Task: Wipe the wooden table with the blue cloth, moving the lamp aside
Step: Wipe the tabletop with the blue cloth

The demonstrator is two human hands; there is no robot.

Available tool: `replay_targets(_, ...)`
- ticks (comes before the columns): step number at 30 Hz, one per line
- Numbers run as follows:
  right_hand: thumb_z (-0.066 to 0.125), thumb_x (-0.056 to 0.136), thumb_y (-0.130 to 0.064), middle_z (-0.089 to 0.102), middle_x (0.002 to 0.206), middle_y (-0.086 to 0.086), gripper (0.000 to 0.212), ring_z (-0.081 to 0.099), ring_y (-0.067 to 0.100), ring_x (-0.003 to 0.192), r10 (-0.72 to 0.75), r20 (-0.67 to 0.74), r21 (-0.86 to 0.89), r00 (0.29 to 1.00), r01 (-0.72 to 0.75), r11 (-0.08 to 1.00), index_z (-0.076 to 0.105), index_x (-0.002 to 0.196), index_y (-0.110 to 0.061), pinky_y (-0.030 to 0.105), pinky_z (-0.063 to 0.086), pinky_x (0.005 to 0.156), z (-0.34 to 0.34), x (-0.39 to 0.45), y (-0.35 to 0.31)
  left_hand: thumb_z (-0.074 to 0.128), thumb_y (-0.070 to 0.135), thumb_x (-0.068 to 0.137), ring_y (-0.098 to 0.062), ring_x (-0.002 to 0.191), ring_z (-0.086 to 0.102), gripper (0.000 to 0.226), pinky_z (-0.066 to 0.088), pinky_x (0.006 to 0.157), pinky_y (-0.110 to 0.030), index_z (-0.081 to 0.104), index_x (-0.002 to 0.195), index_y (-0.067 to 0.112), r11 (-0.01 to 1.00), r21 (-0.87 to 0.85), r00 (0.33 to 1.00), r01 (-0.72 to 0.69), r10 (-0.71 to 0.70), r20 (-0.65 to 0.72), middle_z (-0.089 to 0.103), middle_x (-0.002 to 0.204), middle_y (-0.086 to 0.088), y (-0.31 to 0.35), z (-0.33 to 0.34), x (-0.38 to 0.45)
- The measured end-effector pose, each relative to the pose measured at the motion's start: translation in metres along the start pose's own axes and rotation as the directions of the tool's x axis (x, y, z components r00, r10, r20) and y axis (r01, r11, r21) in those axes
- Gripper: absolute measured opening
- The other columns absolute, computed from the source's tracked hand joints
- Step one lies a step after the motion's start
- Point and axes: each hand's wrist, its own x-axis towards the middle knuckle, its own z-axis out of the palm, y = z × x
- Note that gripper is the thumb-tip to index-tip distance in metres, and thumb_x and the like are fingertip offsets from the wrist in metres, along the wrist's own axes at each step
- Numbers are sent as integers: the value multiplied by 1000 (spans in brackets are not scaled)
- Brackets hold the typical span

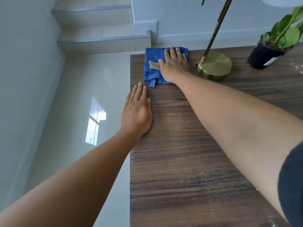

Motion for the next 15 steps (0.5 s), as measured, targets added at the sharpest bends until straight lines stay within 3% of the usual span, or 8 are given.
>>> replay_targets(5, 13, 106, -43, -4, 167, 6, 61, -6, 24, 153, -5, 12, 27, 1000, 5, 1000, 4, 159, -15, 43, -2, 124, -3, -9, 3, 20, 30, 107, -13, 152, 2, 53, 0, 123, -31, 14, 157, 12, 1000, -7, 1000, 1, -1, 10, 7, 165, -1, 1, 0, 0)
replay_targets(11, 10, 106, -45, -9, 167, 4, 60, -9, 21, 153, -72, 49, 1, 996, 72, 997, 0, 159, -18, 43, -3, 124, 1, -106, 22, 20, 21, 105, -14, 152, 6, 52, 2, 123, -31, 20, 156, 12, 999, -48, 1000, 17, -17, 13, 13, 165, -3, 3, -8, -3)
replay_targets(15, 12, 107, -44, -9, 167, 3, 57, -9, 21, 153, -21, 75, -19, 997, 23, 1000, -4, 158, -25, 43, -1, 124, -4, -179, 65, 18, 21, 103, -19, 152, 6, 55, 1, 123, -34, 18, 156, 8, 996, 85, 998, 21, -25, 52, 11, 165, -7, 6, -10, 0)
